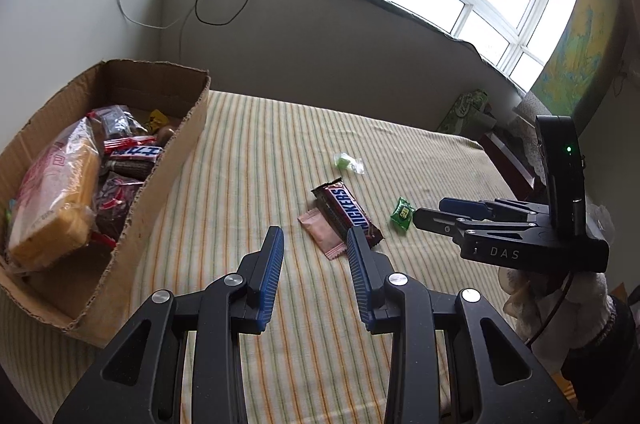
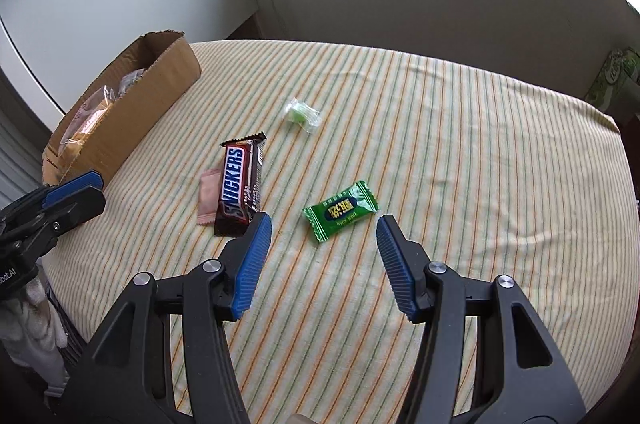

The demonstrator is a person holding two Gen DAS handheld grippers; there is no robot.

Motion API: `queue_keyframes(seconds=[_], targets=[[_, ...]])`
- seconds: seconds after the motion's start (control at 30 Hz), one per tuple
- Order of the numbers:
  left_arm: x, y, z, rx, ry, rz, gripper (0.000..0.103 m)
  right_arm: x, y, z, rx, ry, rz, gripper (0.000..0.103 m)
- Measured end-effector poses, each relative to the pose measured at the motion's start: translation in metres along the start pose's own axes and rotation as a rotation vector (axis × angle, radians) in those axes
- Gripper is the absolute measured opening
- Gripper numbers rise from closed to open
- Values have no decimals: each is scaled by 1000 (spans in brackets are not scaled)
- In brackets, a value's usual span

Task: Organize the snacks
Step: 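Close the left tool on the pink candy while the right tool grasps the green candy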

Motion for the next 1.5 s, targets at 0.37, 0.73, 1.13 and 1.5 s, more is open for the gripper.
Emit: queue_keyframes(seconds=[0.37,0.73,1.13,1.5], targets=[[40,-8,11,22,-35,-108,31,24,-6,18,130,32,-34,44],[69,-6,15,35,-8,-153,31,37,9,17,110,-14,-17,41],[84,-3,35,138,70,-132,31,45,13,7,2,-87,-13,41],[82,-7,38,234,106,-128,22,40,9,13,-68,-127,-26,31]])
Point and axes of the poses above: each gripper's, at about its wrist camera, not at the fingertips, and x roughly the way its jaws point, z to its right, y to its top, the point moved 4 cm from there along x, roughly the way its jaws point, and after that the axes turned 10 degrees about y, right-handed, at the moved point
